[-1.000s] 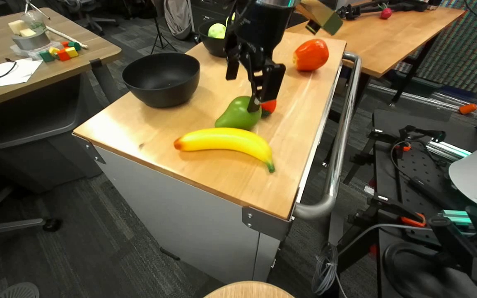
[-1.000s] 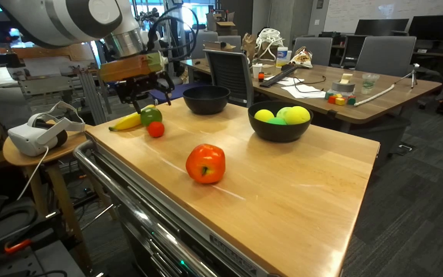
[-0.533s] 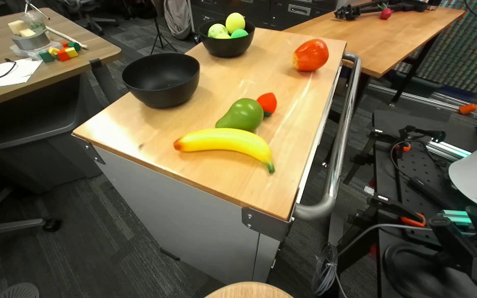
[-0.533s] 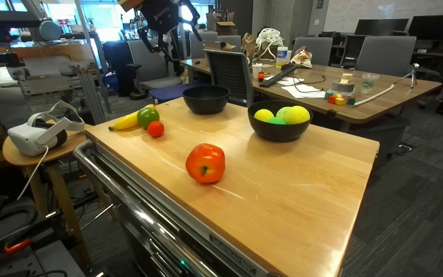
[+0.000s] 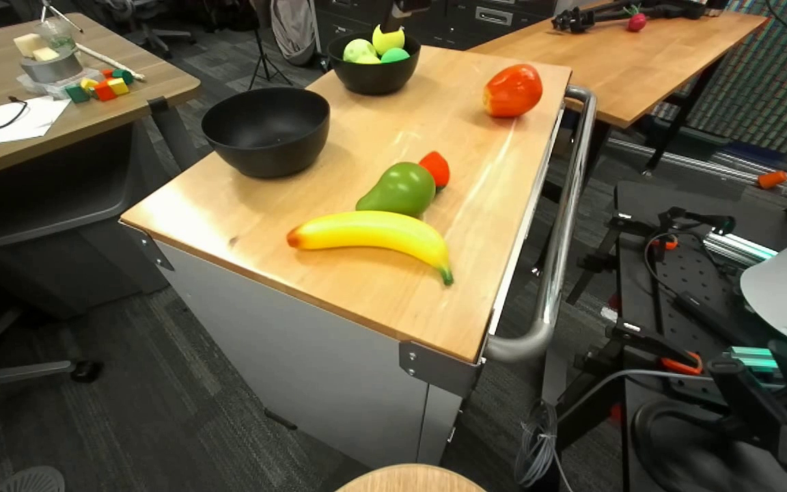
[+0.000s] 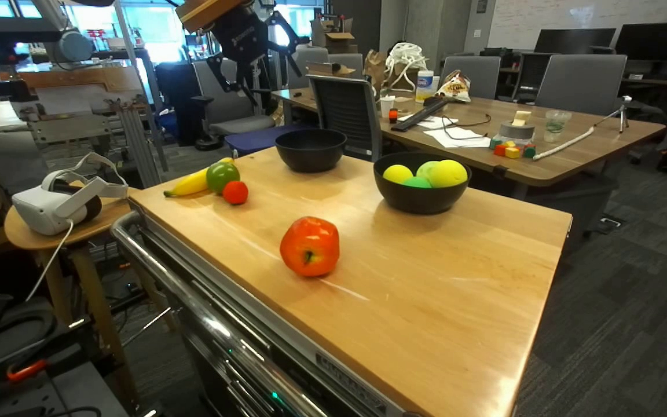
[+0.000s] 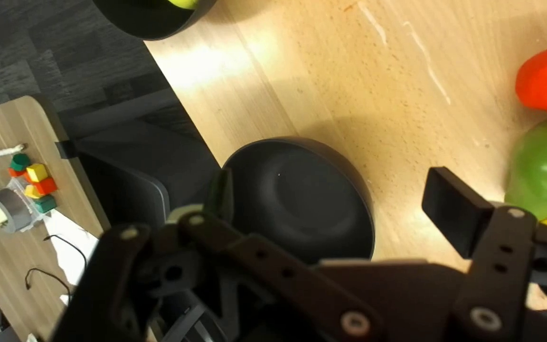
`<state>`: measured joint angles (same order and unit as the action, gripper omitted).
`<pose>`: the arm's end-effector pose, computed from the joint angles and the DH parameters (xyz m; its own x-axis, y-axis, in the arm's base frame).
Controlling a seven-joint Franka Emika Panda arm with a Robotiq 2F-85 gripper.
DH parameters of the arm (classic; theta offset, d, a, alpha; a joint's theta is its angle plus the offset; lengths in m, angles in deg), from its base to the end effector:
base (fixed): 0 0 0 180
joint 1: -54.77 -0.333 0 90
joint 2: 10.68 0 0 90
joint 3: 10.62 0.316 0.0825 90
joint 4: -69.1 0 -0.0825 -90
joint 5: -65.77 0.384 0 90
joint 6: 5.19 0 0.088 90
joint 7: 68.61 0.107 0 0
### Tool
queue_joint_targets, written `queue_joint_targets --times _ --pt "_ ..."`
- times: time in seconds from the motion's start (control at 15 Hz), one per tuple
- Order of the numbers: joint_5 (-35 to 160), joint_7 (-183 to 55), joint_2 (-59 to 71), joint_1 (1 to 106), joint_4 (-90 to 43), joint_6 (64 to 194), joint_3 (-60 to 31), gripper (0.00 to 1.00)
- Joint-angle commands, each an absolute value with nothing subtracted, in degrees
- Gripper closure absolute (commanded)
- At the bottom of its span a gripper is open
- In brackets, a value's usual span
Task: Remove the fruits from the left and right bowl respectively and put them on the table
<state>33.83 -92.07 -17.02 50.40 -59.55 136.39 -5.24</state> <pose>0.5259 0.0926 0.4481 0.5640 0.8254 0.0250 0.7041 -0.4965 0.5077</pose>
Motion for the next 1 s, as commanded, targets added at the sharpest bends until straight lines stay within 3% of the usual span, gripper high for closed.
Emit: queue_joint_targets --times 0.0,0.2,0.47,0.93 --pt "27.2 -84.5 -15.5 53.1 -55.8 133.2 -6.4 0.0" --pt "26.3 -80.9 -14.9 56.0 -53.6 131.9 -9.6 0.0" --pt "39.0 -84.3 -13.6 59.2 -52.3 132.7 -15.0 0.0" --pt "37.6 -84.1 -14.1 59.7 -53.7 133.3 -15.2 0.0"
